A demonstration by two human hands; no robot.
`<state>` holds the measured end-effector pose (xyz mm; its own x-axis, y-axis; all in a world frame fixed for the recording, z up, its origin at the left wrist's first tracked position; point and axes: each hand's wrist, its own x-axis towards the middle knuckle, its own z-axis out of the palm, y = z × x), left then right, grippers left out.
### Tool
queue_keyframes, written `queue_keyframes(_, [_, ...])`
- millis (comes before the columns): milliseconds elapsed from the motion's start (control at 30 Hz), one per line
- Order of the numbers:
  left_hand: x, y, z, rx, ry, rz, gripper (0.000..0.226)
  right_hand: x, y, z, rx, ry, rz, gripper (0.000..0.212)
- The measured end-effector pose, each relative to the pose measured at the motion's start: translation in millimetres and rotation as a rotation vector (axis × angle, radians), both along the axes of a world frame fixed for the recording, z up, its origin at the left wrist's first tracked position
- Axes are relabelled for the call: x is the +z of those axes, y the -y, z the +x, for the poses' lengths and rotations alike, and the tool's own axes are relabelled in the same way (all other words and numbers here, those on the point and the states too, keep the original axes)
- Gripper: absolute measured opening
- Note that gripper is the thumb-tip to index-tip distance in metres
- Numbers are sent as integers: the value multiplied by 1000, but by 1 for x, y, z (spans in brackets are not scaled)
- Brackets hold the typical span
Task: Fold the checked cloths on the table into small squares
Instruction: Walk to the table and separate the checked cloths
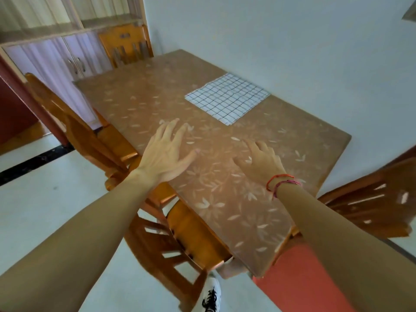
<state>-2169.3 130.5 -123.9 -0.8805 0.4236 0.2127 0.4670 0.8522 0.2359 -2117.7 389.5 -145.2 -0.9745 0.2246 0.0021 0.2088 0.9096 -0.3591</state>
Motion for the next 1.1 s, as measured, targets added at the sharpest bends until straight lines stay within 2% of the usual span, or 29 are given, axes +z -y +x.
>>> queue_keyframes(200, [-11, -22, -70, 33, 39, -18, 79, -19, -19, -72, 39, 37, -54, 62])
queue_keyframes(433, [-25, -38, -125, 2, 22, -71, 82, -26, -30, -135, 46, 27, 1, 65])
queue_keyframes(867, [-53, -44, -181, -70, 67, -122, 85, -48, -37, -169, 3, 52, 66, 69])
queue_keyframes(1100, [-81, -74, -229, -77, 103, -108, 89, -74, -47, -203, -10, 70, 77, 67])
